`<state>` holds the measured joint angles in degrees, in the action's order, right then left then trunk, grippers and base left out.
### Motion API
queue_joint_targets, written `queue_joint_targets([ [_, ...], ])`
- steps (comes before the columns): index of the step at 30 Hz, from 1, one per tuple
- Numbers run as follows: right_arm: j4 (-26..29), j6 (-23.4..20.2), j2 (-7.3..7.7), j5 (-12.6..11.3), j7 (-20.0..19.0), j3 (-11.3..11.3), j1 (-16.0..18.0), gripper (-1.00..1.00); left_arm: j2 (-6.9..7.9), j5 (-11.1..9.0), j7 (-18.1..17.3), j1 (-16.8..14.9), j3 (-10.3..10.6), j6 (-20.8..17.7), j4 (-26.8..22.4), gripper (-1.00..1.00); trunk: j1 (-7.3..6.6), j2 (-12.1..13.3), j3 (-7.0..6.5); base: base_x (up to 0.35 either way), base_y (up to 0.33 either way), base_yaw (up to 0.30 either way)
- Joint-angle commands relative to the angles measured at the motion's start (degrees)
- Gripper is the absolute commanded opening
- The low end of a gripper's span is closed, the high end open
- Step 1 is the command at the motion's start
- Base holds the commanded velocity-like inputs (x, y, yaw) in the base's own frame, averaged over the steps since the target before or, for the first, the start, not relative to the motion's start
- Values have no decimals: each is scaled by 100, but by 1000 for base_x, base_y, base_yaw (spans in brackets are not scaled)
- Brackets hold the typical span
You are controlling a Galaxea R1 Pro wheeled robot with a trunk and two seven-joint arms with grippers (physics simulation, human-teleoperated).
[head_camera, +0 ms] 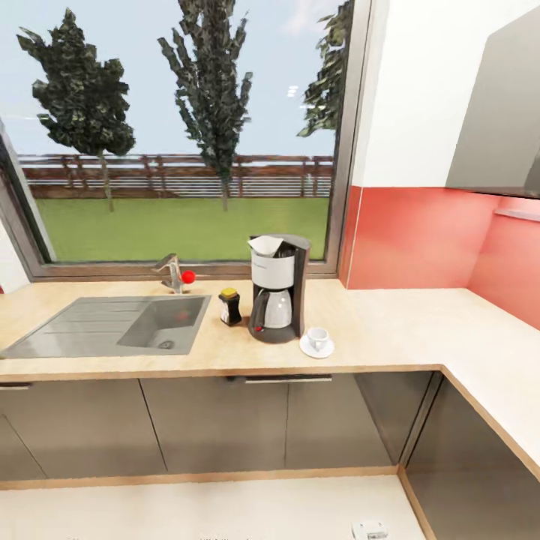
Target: Set up a coffee station on the kitchen countertop: keep the coffee maker on the countertop, move the bottle of coffee from the kitchen shelf to the counter next to the coffee maker, place a paper coffee filter on top of the coffee maker, put the saucer next to the coffee maker with the coffee cup on the saucer, and place the electric kettle next to the coffee maker.
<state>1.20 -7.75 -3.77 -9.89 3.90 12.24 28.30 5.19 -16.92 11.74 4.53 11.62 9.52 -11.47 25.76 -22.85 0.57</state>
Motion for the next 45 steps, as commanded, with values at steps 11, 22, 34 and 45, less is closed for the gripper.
queue_joint_targets([
  [11, 12, -34, -25, -54, 23, 58, -77, 100, -8, -57, 29, 4, 47, 39, -15, 100, 3, -7, 57, 0, 0, 237],
  [22, 12, -34, -36, -49, 23, 59, -99, 100, -2, -65, -22, 4, 51, 38, -21, 100, 3, -7, 64, 48, 11, 275],
  [34, 12, -34, -36, -49, 23, 59, -131, 100, -3, -76, -23, 4, 42, 50, -16, 100, 3, -7, 64, 256, 196, 279],
  [45, 12, -34, -36, -48, 26, 59, -133, 100, -1, -83, -23, 4, 42, 43, -18, 100, 3, -7, 64, 218, 242, 279],
])
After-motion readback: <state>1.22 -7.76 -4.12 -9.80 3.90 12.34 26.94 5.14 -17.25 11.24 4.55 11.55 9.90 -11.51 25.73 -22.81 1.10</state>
